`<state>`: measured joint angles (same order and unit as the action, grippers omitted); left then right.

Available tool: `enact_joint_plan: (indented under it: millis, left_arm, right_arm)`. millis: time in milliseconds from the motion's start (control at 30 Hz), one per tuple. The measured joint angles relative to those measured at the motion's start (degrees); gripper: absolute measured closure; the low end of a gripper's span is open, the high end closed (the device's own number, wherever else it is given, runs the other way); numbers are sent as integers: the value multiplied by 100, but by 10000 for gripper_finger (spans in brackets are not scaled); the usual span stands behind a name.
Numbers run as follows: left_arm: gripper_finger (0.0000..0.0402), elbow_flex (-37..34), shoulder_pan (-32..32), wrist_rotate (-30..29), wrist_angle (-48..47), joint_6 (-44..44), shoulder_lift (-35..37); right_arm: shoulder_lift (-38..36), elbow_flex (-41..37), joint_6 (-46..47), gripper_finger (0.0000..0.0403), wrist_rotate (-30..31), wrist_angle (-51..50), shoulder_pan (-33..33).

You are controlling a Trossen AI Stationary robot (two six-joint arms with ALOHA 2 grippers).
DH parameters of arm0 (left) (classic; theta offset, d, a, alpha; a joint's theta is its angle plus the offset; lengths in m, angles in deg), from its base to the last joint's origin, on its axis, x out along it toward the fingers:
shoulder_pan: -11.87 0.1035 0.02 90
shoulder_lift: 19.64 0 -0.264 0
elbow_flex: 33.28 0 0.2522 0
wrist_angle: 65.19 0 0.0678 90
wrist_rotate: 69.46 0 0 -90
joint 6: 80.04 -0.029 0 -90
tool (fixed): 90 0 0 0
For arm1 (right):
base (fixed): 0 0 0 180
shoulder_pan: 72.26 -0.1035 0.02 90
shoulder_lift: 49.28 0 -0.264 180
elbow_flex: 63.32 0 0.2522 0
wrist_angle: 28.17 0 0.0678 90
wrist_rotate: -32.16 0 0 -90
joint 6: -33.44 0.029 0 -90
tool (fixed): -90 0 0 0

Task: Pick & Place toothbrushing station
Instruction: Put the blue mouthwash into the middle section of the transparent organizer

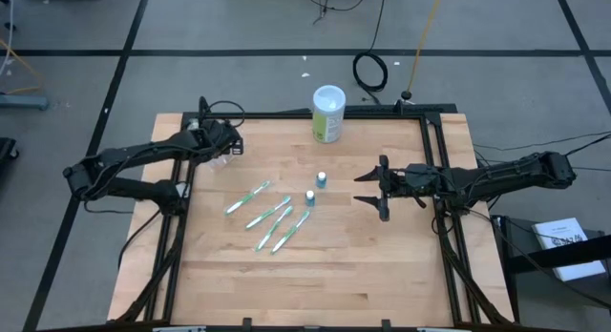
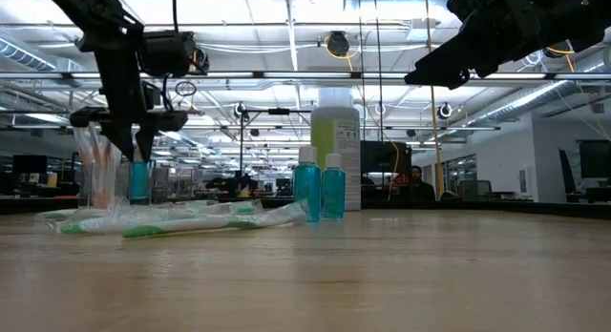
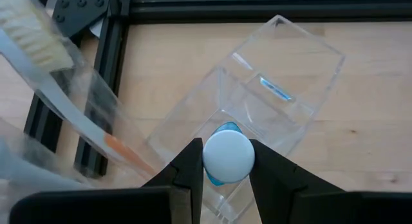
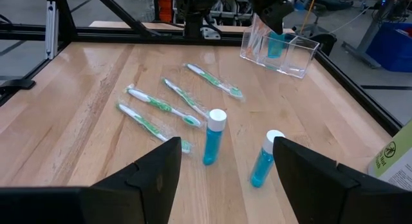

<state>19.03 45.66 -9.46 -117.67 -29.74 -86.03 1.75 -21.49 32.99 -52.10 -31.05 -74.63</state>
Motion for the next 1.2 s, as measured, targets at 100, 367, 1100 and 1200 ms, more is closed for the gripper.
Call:
enact_joint_plan:
  millis: [100,367,1100,1200]
  left_arm:
    - [305,-28,1,2,4,2,0]
    - [305,-144,1,111,154,72,0]
    - [204,-144,-1,252,297,-280,1]
    - [195,-144,-1,276,295,-398,39]
  right_arm:
    - [0,-2,0,165,0,0,2]
    - [0,-2,2,165,0,1,0]
    - [0,0,1,165,0,2,0]
    - [0,-1,2,165,0,2,0]
